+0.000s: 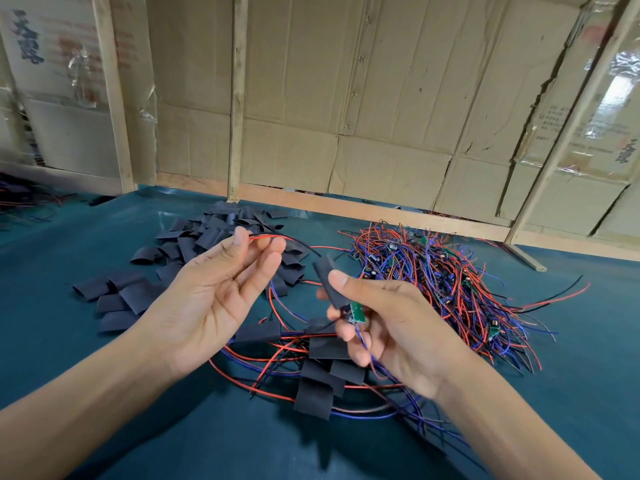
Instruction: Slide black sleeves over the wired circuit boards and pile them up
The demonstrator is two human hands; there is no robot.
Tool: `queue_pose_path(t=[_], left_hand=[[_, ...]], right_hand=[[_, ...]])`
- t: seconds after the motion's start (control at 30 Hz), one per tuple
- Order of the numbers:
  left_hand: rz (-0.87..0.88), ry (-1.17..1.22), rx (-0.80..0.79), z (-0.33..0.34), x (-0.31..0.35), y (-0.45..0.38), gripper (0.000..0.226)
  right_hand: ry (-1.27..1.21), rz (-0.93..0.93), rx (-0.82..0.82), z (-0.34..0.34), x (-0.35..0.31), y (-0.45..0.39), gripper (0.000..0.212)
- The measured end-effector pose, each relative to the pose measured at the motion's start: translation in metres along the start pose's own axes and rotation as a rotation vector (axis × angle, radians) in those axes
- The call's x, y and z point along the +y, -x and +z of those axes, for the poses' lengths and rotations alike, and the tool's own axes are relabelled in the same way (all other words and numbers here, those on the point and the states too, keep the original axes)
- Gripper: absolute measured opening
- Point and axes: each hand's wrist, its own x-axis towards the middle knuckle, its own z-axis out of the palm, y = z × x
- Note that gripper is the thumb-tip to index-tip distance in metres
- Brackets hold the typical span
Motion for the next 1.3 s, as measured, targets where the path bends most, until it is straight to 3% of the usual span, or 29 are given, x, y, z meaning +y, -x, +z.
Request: queue_pose_path(t=[0.1, 0.23, 0.27, 0.33, 0.47, 0.6, 1.0, 1.17, 1.23, 1.3], left_hand=[[0.042, -0.141, 0.017, -0.006, -0.002, -0.003, 0.033], [0.309, -0.877, -0.098, -0.013, -0.005, -0.001, 0.053], [0.342, -0.951, -0.125, -0.014, -0.008, 0.0, 0.049], [0.262, -0.813, -0.137, -0.012, -0.011, 0.002, 0.036], [0.089, -0.563, -0.147, -0.007, -0.014, 0.005, 0.032], [0.09, -0.507, -0.128, -0.006, -0.014, 0.004, 0.022], [0.039, -0.44, -0.076, -0.005, -0.019, 0.006, 0.027], [0.106, -0.562, -0.009, -0.007, -0.02, 0.004, 0.027], [0.104, -0.505, -0.02, -0.006, -0.021, 0.005, 0.027], [0.101, -0.466, -0.04, -0.005, -0.02, 0.005, 0.027]], right_hand=[[-0.151, 0.157, -0.067, 0.003, -0.006, 0.004, 0.038], [-0.213, 0.244, -0.079, 0.003, -0.011, 0.005, 0.038], [-0.199, 0.254, -0.087, 0.004, -0.012, 0.005, 0.036], [-0.185, 0.272, -0.095, 0.004, -0.012, 0.006, 0.035], [-0.153, 0.265, -0.102, 0.005, -0.01, 0.006, 0.029], [-0.103, 0.241, -0.104, 0.004, -0.01, 0.005, 0.025], [-0.004, 0.195, -0.096, 0.005, -0.009, 0.006, 0.032], [0.26, -0.065, 0.048, 0.006, 0.003, 0.0, 0.018], [0.497, -0.237, 0.161, 0.007, 0.011, 0.0, 0.013], [0.803, -0.432, 0.246, 0.006, 0.019, 0.0, 0.026]])
